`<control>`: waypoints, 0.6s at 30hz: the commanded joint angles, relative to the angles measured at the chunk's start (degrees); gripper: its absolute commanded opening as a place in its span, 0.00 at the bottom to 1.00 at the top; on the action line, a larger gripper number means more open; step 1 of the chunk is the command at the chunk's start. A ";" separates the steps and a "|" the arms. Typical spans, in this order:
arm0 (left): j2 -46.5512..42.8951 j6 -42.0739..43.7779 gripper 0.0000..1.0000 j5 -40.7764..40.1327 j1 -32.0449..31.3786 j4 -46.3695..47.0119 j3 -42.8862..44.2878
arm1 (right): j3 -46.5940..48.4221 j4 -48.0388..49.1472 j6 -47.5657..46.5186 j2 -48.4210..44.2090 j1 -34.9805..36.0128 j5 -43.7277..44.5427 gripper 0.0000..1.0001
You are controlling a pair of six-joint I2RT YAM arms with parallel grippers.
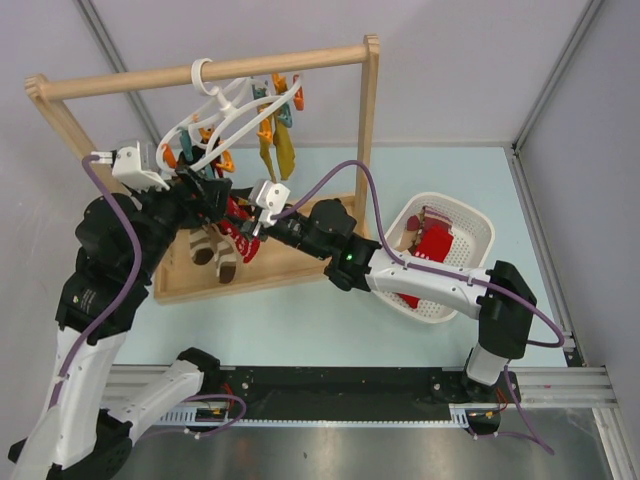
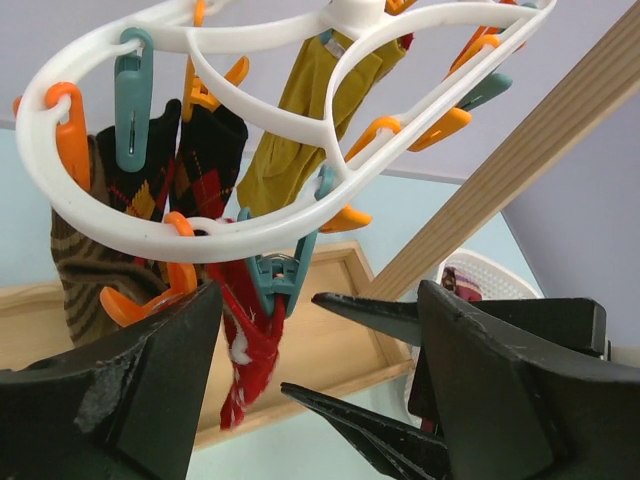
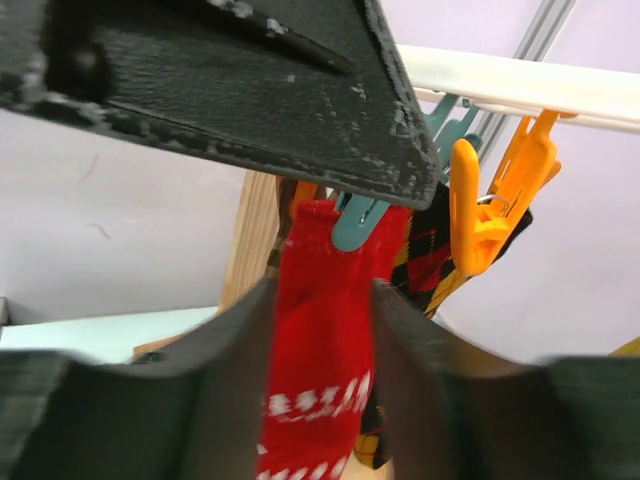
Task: Clip the socks to the hanger
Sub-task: Clamp the sock onto the hanger.
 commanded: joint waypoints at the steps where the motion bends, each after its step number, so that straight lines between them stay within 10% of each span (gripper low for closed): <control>1: -0.48 0.14 0.85 -0.79 0.08 -1.53 3.49 | 2.82 -0.18 0.77 -1.75 0.11 2.08 0.56; 18: 2.51 -8.74 0.86 1.41 -2.63 -10.15 14.57 | -11.75 -13.54 6.57 -19.85 -2.18 11.66 0.77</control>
